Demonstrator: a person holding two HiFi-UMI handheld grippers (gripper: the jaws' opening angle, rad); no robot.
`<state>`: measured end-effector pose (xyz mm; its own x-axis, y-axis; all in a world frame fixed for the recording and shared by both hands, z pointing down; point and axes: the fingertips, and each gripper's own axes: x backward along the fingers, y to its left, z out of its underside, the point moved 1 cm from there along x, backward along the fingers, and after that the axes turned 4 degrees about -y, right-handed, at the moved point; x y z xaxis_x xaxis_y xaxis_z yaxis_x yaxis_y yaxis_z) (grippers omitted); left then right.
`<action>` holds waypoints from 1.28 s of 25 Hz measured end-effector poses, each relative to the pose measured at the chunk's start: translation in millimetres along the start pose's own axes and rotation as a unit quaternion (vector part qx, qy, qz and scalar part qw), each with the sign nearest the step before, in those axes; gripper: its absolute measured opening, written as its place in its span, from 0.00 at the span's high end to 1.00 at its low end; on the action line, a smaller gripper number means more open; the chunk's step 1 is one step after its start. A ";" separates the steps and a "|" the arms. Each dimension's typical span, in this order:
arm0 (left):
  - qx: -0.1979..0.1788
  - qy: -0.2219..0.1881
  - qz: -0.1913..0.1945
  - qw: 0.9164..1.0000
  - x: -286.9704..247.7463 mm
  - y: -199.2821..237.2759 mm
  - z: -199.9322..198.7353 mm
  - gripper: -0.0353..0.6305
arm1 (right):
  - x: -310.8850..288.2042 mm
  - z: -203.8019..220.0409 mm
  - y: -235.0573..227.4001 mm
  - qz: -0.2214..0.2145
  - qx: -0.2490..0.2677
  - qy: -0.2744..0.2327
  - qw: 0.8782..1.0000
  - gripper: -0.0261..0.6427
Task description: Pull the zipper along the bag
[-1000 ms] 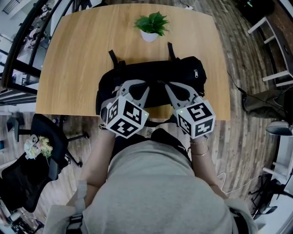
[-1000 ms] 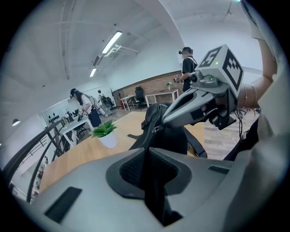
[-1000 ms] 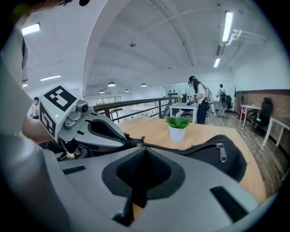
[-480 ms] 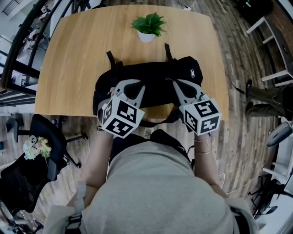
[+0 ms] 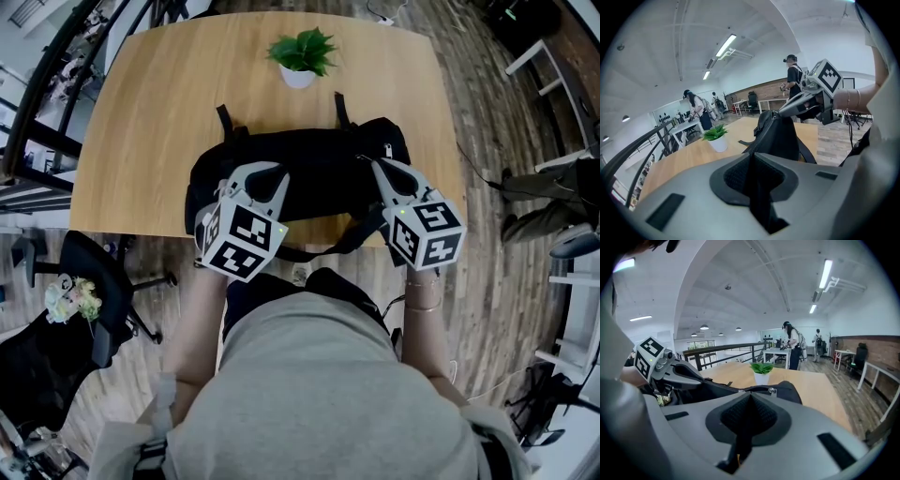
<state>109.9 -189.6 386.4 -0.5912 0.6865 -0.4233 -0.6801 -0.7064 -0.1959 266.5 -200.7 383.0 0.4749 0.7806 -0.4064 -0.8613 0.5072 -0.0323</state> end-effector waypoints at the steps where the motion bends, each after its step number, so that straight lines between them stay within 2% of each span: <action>1: 0.002 -0.001 -0.002 1.000 -0.3 0.4 0.2 0.88 | 0.4 -0.2 -2.2 0.001 0.000 -0.001 1.000 0.95; 14: 0.022 -0.006 -0.025 0.999 1.6 6.8 1.3 0.88 | 9.1 -2.7 -35.0 0.017 -0.022 -0.015 0.999 0.95; 32: 0.023 0.002 -0.035 0.999 0.2 5.4 3.1 0.88 | 10.4 1.6 -42.3 0.013 -0.034 -0.024 0.999 0.95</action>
<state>104.8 -192.8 388.0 -0.5402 0.7329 -0.4136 -0.7384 -0.6486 -0.1848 308.2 -213.4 381.6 0.4595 0.8104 -0.3635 -0.8826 0.4623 -0.0851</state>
